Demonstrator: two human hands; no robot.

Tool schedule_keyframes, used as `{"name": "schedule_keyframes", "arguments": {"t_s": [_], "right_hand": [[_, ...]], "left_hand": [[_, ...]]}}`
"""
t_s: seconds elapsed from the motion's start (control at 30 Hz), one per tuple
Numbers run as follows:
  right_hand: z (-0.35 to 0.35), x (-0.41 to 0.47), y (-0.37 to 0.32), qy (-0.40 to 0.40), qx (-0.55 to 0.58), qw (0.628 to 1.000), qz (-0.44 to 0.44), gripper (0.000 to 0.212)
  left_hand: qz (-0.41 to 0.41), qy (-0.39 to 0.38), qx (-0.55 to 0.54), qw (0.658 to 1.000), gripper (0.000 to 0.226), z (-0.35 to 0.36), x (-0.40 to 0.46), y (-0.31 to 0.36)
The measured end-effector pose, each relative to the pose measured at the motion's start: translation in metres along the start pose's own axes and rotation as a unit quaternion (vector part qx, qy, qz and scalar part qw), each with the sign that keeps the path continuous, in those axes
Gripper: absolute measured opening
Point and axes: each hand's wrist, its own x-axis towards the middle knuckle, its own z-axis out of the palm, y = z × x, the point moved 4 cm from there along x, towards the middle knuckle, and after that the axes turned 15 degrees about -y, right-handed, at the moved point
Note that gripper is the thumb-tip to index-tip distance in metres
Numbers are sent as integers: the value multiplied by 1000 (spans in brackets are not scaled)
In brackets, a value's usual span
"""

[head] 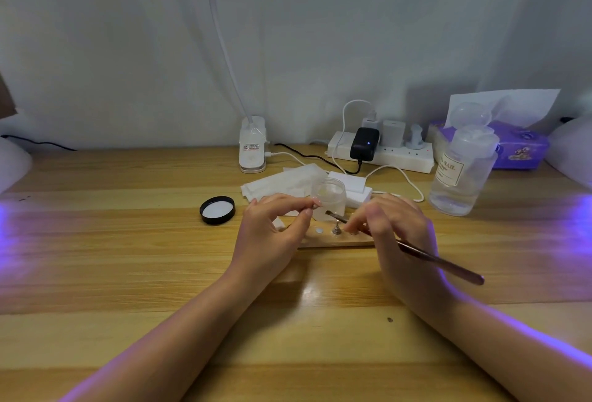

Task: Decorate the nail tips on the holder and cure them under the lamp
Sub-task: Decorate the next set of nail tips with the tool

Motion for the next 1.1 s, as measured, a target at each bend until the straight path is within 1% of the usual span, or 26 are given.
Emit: {"name": "schedule_keyframes", "arguments": {"t_s": [0.1, 0.17, 0.23, 0.37, 0.43, 0.53, 0.6, 0.67, 0.77, 0.83, 0.9, 1.0, 1.1], "right_hand": [[3, 3, -5, -14, -25, 999, -23, 36], [7, 4, -6, -31, -50, 998, -29, 34], [7, 3, -4, -31, -39, 999, -17, 37], [1, 0, 3, -1, 14, 1000, 9, 45], [1, 1, 1, -1, 11, 1000, 4, 41], [7, 4, -5, -29, -27, 999, -21, 35], [7, 4, -4, -35, -30, 999, -19, 41], [4, 2, -2, -25, -8, 1000, 6, 49], [-1, -1, 1, -2, 46, 998, 34, 45], [-1, 0, -1, 1, 56, 998, 21, 40], [3, 2, -5, -15, 36, 999, 1, 37], [7, 3, -5, -43, 10, 999, -4, 47], [3, 1, -3, -25, 39, 999, 21, 45]], "left_hand": [[-1, 4, 4, 1000, 35, 0, 0, 1], [1, 7, 4, 1000, 34, 0, 0, 1], [2, 8, 2, 1000, 30, 0, 0, 1], [-1, 1, 8, 1000, 33, -1, 0, 2], [0, 3, 9, 1000, 35, -1, 0, 3], [6, 8, 14, 1000, 33, 0, 0, 2], [8, 11, 11, 1000, 31, 0, 0, 0], [12, 7, 16, 1000, 33, 0, 0, 0], [15, 4, 21, 1000, 35, 0, 0, 1], [14, 2, 22, 1000, 35, 0, 1, 1], [19, 3, 25, 1000, 33, 1, 2, 0], [20, 4, 21, 1000, 26, 1, 2, -2], [20, -6, 28, 999, 28, 2, 2, -2]]}}
